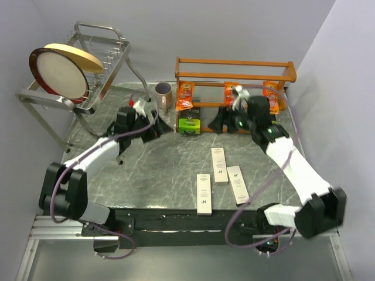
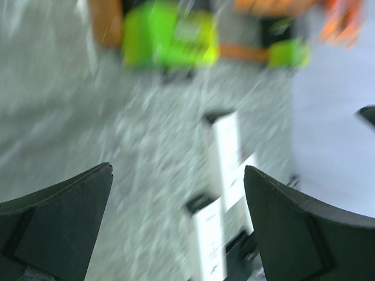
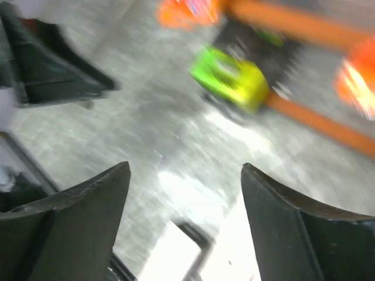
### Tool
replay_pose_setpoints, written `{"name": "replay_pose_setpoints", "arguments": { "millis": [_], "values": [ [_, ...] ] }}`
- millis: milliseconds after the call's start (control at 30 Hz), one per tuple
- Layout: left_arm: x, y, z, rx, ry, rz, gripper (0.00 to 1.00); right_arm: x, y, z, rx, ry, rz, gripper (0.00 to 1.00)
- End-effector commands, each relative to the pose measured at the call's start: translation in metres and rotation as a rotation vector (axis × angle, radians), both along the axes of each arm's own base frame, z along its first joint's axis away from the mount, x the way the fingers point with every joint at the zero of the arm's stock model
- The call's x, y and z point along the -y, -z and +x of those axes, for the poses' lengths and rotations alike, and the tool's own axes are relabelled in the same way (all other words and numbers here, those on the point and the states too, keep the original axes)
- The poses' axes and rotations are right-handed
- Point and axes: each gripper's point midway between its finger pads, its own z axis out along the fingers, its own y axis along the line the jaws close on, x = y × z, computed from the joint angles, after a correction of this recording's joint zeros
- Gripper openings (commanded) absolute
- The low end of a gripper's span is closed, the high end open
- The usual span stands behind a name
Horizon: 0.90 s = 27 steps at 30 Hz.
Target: Place and organize the shaving razors onto the shelf
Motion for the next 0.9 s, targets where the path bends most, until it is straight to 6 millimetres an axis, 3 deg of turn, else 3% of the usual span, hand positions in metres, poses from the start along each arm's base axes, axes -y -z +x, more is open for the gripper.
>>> {"name": "replay_pose_setpoints", "arguments": {
  "millis": [0, 33, 133, 233, 400, 667, 867],
  "values": [
    [-0.012, 0.033, -0.037, 0.012, 0.045, 0.103, 0.99, 0.053, 0.04, -0.029, -0.025, 0.116, -0.237, 0.96],
    [-0.013, 0.035, -0.039, 0.037, 0.056, 0.11, 1.0, 0.057, 0.058, -0.04, -0.082, 0.118, -0.262, 0.99],
    [-0.019, 0.047, -0.051, 0.032, 0.052, 0.132, 0.99, 0.06, 0.089, -0.06, -0.167, 0.106, -0.297, 1.0],
    [-0.025, 0.056, -0.057, 0.02, 0.027, 0.142, 1.0, 0.062, 0.115, -0.07, -0.236, 0.136, -0.285, 1.0],
    [-0.036, 0.051, -0.055, 0.058, -0.022, 0.164, 0.99, 0.063, 0.135, -0.062, -0.287, 0.211, -0.311, 1.0],
    [-0.069, 0.045, -0.05, 0.068, -0.135, 0.146, 1.0, 0.039, 0.168, -0.062, -0.371, 0.144, -0.366, 1.0],
    [-0.092, 0.039, -0.046, 0.071, -0.214, 0.135, 0.99, 0.042, 0.184, -0.052, -0.414, 0.188, -0.436, 1.0]
  ]
}}
